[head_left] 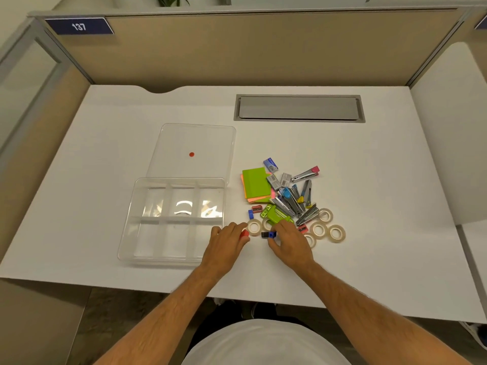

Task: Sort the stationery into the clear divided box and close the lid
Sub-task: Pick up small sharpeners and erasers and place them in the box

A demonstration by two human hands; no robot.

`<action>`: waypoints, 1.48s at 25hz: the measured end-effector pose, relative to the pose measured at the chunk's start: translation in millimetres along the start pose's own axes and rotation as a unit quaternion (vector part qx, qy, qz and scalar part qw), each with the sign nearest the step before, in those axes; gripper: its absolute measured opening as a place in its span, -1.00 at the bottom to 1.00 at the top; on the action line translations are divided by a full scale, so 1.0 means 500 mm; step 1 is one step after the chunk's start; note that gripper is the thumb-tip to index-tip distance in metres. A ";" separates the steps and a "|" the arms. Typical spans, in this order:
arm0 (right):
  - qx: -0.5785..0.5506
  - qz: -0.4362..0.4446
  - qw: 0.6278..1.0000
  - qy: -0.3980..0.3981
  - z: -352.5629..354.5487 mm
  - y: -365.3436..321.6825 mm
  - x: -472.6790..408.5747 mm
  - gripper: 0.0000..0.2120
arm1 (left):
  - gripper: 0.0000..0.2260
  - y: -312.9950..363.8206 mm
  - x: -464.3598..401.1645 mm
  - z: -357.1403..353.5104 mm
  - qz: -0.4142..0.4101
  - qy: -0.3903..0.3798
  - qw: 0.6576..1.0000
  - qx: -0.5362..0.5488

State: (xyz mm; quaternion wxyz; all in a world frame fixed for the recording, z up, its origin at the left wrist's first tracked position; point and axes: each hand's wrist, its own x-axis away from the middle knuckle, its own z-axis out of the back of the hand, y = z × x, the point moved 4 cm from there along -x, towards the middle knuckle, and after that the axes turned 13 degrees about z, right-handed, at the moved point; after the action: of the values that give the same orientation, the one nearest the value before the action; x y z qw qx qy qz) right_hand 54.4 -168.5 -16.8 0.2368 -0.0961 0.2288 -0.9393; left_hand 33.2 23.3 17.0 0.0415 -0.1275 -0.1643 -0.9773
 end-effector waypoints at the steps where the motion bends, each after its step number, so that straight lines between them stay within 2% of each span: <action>1: -0.008 0.006 1.000 0.000 0.002 -0.005 -0.006 -0.79 | -0.66 0.002 0.000 0.001 -0.004 0.003 1.000 0.001; 5: -0.067 -0.020 0.998 0.001 0.011 -0.018 -0.013 -0.87 | -0.69 0.002 -0.002 0.006 -0.016 0.021 1.000 0.012; 7: -0.055 -0.012 0.998 0.009 0.011 -0.018 -0.011 -0.97 | -0.69 -0.003 -0.002 0.007 -0.019 0.023 0.999 0.016; 11: -0.004 -0.021 1.000 -0.022 0.005 -0.018 -0.026 -0.81 | -0.67 -0.031 0.002 0.007 -0.005 0.015 0.999 0.035; 15: 0.057 -0.022 0.992 -0.109 -0.018 -0.018 -0.030 -0.82 | -0.72 -0.054 0.011 0.013 -0.004 0.025 0.997 0.073; 17: 0.066 -0.027 0.990 -0.124 -0.026 -0.018 -0.027 -0.83 | -0.75 -0.065 0.016 0.019 -0.008 0.032 0.996 0.085; 19: 0.047 -0.031 0.993 -0.105 -0.021 -0.026 -0.030 -0.84 | -0.77 -0.075 0.015 0.027 -0.017 0.030 0.996 0.083; 23: -0.069 -0.039 0.996 -0.037 0.005 -0.065 -0.050 -0.83 | -0.78 -0.113 -0.003 0.067 -0.046 0.046 0.996 0.068; 26: -0.115 -0.029 0.992 0.031 0.024 -0.107 -0.064 -0.84 | -0.83 -0.162 -0.013 0.095 -0.047 0.060 0.997 0.031; 29: -0.114 -0.033 0.991 0.068 0.024 -0.141 -0.074 -0.87 | -0.86 -0.200 -0.017 0.088 -0.055 0.043 0.996 -0.056; 33: -0.105 -0.055 0.988 0.103 0.014 -0.176 -0.077 -0.87 | -0.89 -0.192 -0.035 0.064 -0.113 0.009 0.968 -0.225; 37: -0.113 -0.075 0.985 0.110 0.011 -0.207 -0.065 -0.89 | -0.84 -0.189 -0.038 0.052 -0.120 -0.023 0.949 -0.290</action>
State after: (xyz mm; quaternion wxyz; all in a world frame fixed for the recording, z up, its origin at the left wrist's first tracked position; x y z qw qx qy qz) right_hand 42.9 -73.5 34.8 0.1268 -0.0357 0.3504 -0.9273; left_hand 45.8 121.7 6.4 -0.1184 -0.1360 0.1115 -0.9773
